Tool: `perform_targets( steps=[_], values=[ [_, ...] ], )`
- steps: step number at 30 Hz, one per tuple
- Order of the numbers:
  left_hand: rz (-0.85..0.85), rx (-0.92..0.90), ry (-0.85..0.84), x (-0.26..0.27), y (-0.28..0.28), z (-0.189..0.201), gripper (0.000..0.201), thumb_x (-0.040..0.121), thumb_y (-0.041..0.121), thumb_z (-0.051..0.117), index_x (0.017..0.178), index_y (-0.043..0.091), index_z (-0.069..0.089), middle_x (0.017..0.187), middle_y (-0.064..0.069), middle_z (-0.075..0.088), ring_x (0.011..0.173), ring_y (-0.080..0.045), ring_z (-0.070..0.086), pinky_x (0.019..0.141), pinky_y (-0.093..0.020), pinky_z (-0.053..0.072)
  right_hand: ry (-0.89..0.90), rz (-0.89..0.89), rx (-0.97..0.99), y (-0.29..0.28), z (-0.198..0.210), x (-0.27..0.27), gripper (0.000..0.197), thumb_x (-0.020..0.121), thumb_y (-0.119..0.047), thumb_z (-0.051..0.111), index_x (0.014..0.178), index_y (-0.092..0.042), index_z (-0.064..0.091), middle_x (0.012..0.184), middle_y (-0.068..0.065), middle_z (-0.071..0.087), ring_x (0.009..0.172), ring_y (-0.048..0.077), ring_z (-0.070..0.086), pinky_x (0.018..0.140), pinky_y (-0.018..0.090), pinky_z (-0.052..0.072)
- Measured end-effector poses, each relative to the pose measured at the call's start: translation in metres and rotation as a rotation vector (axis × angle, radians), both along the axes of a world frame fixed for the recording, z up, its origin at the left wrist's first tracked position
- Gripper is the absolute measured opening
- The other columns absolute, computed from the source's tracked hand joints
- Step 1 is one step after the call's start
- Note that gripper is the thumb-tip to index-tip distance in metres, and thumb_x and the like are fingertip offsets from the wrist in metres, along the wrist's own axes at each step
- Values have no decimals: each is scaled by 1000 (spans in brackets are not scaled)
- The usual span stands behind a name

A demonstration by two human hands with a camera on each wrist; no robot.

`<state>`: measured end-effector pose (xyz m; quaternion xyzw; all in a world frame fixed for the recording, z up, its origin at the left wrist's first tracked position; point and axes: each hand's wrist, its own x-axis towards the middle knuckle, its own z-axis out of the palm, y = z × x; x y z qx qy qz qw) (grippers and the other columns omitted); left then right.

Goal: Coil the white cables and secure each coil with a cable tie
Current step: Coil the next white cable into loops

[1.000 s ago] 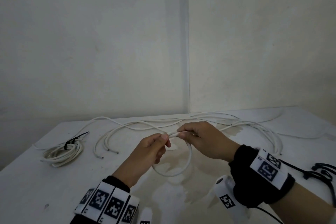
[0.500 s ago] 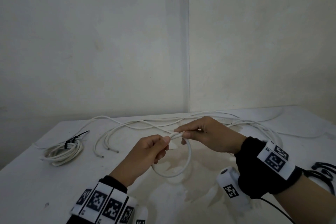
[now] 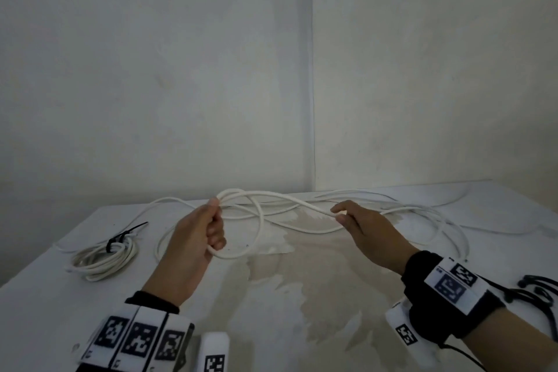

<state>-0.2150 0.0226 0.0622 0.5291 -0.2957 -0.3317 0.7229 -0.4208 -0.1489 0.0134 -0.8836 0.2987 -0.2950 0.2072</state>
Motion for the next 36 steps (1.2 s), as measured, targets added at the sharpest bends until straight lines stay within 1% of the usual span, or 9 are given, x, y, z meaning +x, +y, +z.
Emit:
perform_targets(
  steps=[4, 7, 10, 13, 16, 21, 28, 33, 36],
  values=[
    [92, 4, -40, 3, -2, 1, 35, 98, 21, 37, 65, 12, 41, 38, 11, 29, 33, -3, 25, 38, -16, 26, 101, -52, -319, 1, -6, 9, 12, 97, -16, 41, 85, -18, 39, 67, -1, 47, 58, 23, 51, 55, 33, 36],
    [153, 15, -131, 2, -9, -1, 34, 98, 20, 38, 65, 14, 39, 39, 11, 30, 35, -4, 25, 43, -20, 27, 183, 46, -613, 13, -16, 25, 15, 78, -17, 54, 80, -16, 38, 61, 2, 53, 43, 19, 52, 37, 22, 32],
    [186, 37, -188, 4, -16, -4, 34, 97, 18, 39, 63, 14, 37, 40, 12, 31, 36, -3, 23, 37, -15, 23, 210, 149, -797, 31, -21, 37, 29, 60, -8, 68, 78, -16, 46, 62, -1, 55, 45, 14, 50, 40, 19, 35],
    [183, 64, -204, 5, -22, -9, 34, 97, 18, 39, 63, 14, 39, 44, 9, 32, 37, -3, 25, 36, -15, 23, 216, 225, -945, 47, -21, 45, 16, 61, -7, 54, 69, -19, 60, 60, -5, 55, 46, 12, 50, 42, 18, 34],
    [173, 103, -228, 5, -27, -14, 35, 97, 21, 40, 63, 14, 39, 50, 6, 31, 41, -6, 26, 38, -16, 25, 246, 287, -951, 56, -18, 55, 19, 55, -7, 68, 66, -21, 62, 60, -6, 54, 47, 11, 48, 43, 19, 33],
    [141, 174, -280, 4, -29, -17, 34, 97, 23, 41, 64, 14, 37, 49, 5, 30, 43, -8, 24, 41, -19, 25, 153, 315, -963, 64, -17, 70, 33, 72, -6, 33, 67, -20, 62, 59, -5, 53, 47, 11, 48, 44, 19, 34],
    [-22, 289, -389, -18, -30, -25, 33, 96, 19, 38, 65, 8, 42, 49, -2, 36, 39, -9, 34, 39, -19, 31, -120, 461, -939, 72, 3, 82, 14, 81, -9, 46, 75, -13, 58, 65, 1, 58, 55, 15, 48, 53, 23, 30],
    [-79, 295, -391, -30, -25, -25, 36, 100, 25, 31, 76, 8, 53, 66, -13, 49, 64, -19, 47, 61, -24, 42, -173, 414, -813, 63, 11, 78, 15, 81, -24, 53, 76, -9, 56, 66, 5, 59, 53, 20, 53, 56, 25, 30],
    [-46, 314, -463, -39, -25, -26, 41, 100, 14, 30, 61, 15, 43, 54, -1, 41, 47, -7, 35, 41, -9, 31, -196, 394, -763, 57, 19, 75, 17, 80, -22, 53, 77, -7, 59, 66, 7, 57, 53, 22, 52, 56, 26, 32]
  ],
)
